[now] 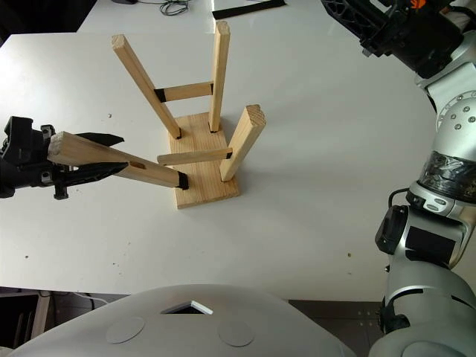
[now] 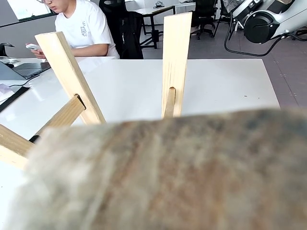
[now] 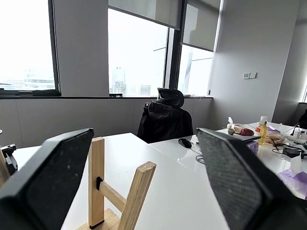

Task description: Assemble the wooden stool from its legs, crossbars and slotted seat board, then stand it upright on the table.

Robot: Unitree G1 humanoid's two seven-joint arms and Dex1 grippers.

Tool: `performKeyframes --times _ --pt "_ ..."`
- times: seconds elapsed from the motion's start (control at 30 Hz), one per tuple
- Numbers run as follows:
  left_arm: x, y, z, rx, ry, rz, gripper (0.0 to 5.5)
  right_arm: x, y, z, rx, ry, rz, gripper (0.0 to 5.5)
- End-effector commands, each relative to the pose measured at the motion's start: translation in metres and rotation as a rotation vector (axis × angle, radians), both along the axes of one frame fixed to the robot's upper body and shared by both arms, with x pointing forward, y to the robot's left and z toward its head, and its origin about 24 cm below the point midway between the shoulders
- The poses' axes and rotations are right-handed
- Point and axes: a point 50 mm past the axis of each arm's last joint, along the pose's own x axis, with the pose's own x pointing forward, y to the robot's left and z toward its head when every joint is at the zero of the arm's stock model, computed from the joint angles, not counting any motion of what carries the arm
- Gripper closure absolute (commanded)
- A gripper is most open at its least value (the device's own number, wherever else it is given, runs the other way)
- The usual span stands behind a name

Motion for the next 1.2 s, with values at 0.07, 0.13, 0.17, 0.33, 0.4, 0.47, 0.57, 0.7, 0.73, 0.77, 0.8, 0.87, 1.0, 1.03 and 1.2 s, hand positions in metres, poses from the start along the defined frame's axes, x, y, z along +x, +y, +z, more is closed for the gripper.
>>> performKeyframes --times 0.07,0.13,0.17,0.33,0.4,0.47,0.57,0.7,0.73,0.77,0.8,0.87,1.0,1.03,1.2 --pt "0.006 0.001 0.003 0.037 0.026 -0.021 3.46 -0.009 -0.001 -0.005 0.031 0.003 -0.029 1.55" --pt "0.008 0.001 0.001 0.048 0.033 -0.029 3.46 -0.01 0.0 -0.007 0.037 0.004 -0.037 1.55" --pt "0.01 0.001 0.0 0.053 0.034 -0.031 3.46 -0.011 0.001 -0.008 0.04 0.004 -0.041 1.55" --pt "0.023 -0.004 -0.004 0.09 -0.019 -0.013 3.46 -0.012 0.004 -0.011 0.061 0.003 -0.048 1.55" --pt "0.027 -0.007 -0.003 0.104 -0.04 -0.015 3.46 -0.014 0.005 -0.013 0.063 0.004 -0.046 1.55" --pt "0.03 -0.008 -0.001 0.114 -0.049 -0.029 3.46 -0.016 0.008 -0.014 0.067 0.007 -0.046 1.55" --pt "0.034 -0.01 0.001 0.132 -0.039 -0.071 3.46 -0.02 0.011 -0.016 0.079 0.013 -0.048 1.55" --pt "0.043 -0.011 0.006 0.159 -0.013 -0.135 3.46 -0.03 0.024 -0.028 0.057 0.038 -0.019 1.55" --pt "0.046 -0.011 0.006 0.171 -0.005 -0.149 3.46 -0.034 0.03 -0.032 0.058 0.047 -0.007 1.55" --pt "0.049 -0.012 0.005 0.184 0.005 -0.165 3.46 -0.038 0.037 -0.037 0.059 0.058 0.007 1.55" --pt "0.051 -0.012 0.004 0.193 0.014 -0.173 3.46 -0.042 0.045 -0.042 0.063 0.067 0.017 1.55" --pt "0.053 -0.013 0.0 0.207 0.034 -0.193 3.46 -0.05 0.058 -0.051 0.073 0.083 0.029 1.55" --pt "0.052 -0.015 -0.006 0.232 0.082 -0.258 3.46 -0.06 0.077 -0.065 0.082 0.126 0.007 1.55" --pt "0.053 -0.016 -0.007 0.237 0.092 -0.282 3.46 -0.063 0.081 -0.067 0.092 0.131 0.004 1.55" --pt "0.07 -0.024 -0.008 0.263 0.134 -0.364 3.46 -0.065 0.095 -0.069 0.136 0.136 -0.016 1.55"
